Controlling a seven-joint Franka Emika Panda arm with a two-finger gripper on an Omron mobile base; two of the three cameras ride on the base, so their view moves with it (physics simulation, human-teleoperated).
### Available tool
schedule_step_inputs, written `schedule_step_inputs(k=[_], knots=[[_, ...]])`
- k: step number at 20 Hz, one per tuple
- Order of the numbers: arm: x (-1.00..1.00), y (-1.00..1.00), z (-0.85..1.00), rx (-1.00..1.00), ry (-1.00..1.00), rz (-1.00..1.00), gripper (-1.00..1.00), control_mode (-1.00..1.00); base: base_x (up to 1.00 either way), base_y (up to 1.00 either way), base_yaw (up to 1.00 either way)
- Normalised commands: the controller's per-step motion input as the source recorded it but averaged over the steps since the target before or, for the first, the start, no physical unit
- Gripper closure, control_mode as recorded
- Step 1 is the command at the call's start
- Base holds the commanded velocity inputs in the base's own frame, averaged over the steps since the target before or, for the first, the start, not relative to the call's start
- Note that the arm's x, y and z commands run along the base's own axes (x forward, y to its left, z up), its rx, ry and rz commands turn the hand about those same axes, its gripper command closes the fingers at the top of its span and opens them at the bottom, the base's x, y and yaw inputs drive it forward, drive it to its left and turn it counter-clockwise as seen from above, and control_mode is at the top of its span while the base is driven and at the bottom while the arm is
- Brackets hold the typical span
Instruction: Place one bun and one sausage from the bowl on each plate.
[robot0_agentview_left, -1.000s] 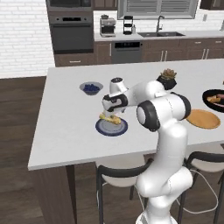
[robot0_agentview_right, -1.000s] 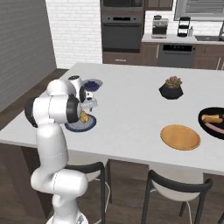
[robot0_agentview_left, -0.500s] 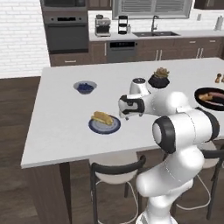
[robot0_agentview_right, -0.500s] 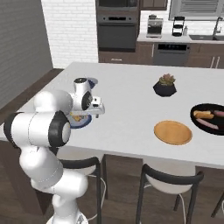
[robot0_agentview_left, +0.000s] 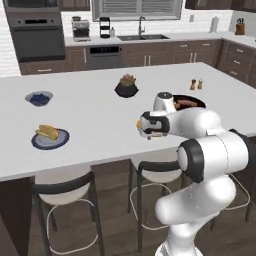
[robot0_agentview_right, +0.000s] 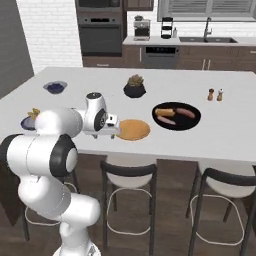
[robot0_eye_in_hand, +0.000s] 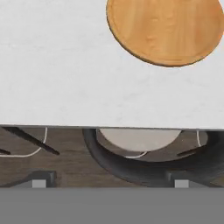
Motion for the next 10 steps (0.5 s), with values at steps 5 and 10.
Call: schedule_step_inputs(k=[5, 10], knots=[[0.0, 0.0, 0.0, 0.0, 0.0, 0.0, -1.0, 1.0, 0.41, -1.0, -0.09], [0.0, 0.0, 0.0, 0.0, 0.0, 0.0, -1.0, 1.0, 0.9, -0.91, 0.01]])
